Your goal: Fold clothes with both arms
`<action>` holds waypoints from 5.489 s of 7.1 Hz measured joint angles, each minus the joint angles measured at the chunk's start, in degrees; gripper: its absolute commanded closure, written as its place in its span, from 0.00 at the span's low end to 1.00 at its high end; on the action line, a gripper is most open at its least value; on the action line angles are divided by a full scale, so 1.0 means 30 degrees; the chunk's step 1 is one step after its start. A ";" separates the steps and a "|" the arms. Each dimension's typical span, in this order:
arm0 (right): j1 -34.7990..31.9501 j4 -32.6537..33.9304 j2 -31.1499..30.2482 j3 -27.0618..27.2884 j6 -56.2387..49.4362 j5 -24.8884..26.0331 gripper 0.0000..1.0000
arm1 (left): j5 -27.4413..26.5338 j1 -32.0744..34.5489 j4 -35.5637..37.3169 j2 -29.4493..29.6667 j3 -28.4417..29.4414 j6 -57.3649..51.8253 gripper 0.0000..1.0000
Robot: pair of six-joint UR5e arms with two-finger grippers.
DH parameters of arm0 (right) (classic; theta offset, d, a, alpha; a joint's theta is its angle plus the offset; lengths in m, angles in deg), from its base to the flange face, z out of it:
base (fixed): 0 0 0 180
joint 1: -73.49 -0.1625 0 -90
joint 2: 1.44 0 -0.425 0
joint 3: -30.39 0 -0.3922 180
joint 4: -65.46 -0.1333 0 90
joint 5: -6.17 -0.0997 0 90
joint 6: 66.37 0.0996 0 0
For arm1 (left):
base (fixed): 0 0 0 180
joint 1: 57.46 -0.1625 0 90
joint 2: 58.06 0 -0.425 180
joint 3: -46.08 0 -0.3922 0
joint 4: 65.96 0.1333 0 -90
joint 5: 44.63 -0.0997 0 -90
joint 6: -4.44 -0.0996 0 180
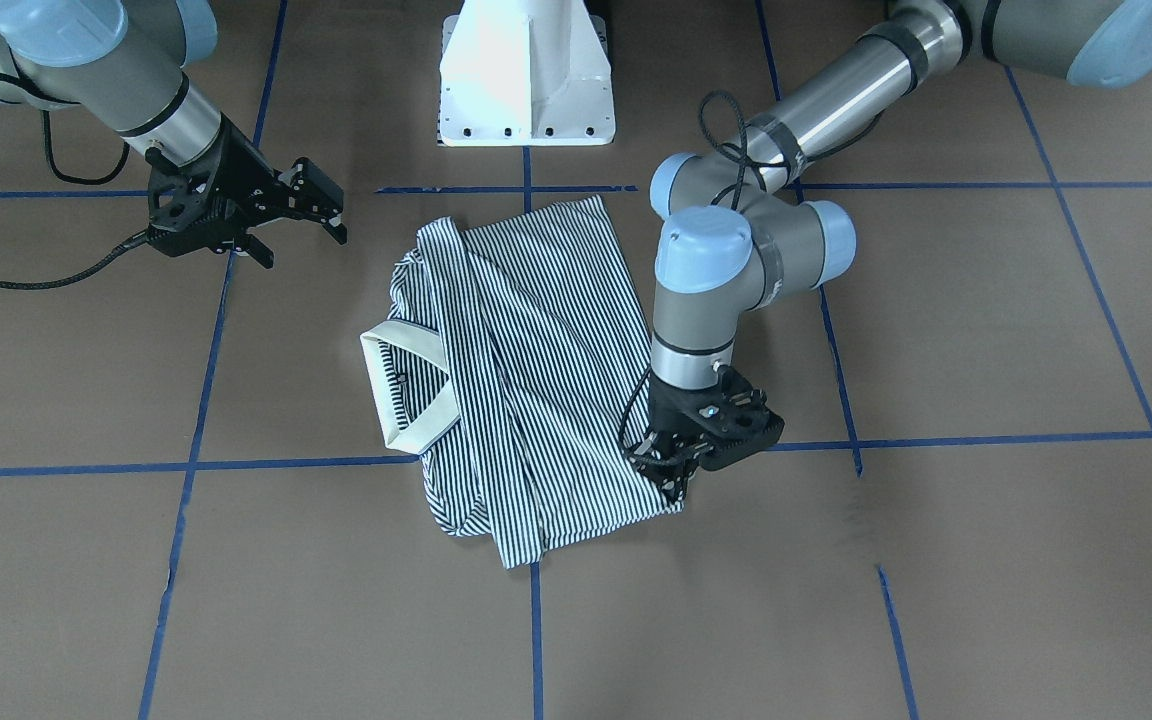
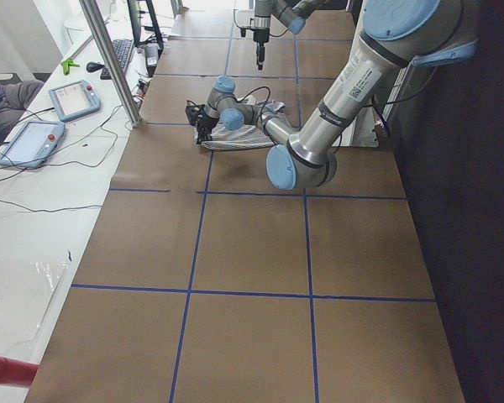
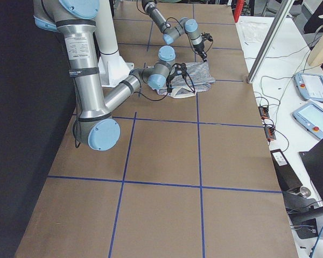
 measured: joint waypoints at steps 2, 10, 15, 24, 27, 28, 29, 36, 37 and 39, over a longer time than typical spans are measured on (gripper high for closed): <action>0.0019 0.0006 0.0029 -0.0024 0.0000 0.0060 0.00 | -0.1196 0.0249 -0.2864 0.0881 0.2322 -0.1651 1.00; 0.0059 0.0000 0.0090 -0.0115 0.0030 0.0435 0.00 | -0.2766 0.0579 -0.6153 0.2105 0.5663 -0.3761 0.42; 0.0233 0.0072 0.0179 -0.0203 -0.0052 0.1193 0.00 | -0.0415 0.1901 -0.6098 0.2150 0.5129 -0.4118 0.00; 0.4520 0.6600 0.9332 -0.5055 -0.2887 0.7148 0.00 | 0.4236 0.2429 0.1852 -0.5895 -0.9030 -0.6246 0.00; 0.6591 0.7326 1.0438 -0.5755 -0.7803 0.9803 0.03 | 0.4392 0.2401 0.1953 -0.6681 -0.9754 -0.6241 0.00; 0.7053 0.8074 1.0586 -0.5785 -0.8693 1.0389 0.07 | 0.4398 0.2386 0.1957 -0.6717 -0.9761 -0.6221 0.00; 0.7462 0.8644 1.0665 -0.5801 -0.9098 1.0880 0.14 | 0.4394 0.2374 0.1958 -0.6725 -0.9783 -0.6182 0.00; 0.8144 0.9448 1.1383 -0.7449 -0.9929 1.2170 0.24 | 0.4371 0.2324 0.1757 -0.6735 -0.9507 -0.6061 0.00; 0.8144 0.9477 1.1235 -0.7448 -0.9930 1.2183 0.30 | 0.4371 0.2314 0.1737 -0.6736 -0.9500 -0.6062 0.00; 0.8145 0.9602 1.1052 -0.7434 -0.9932 1.2193 0.38 | 0.4378 0.2305 0.1732 -0.6735 -0.9518 -0.6045 0.00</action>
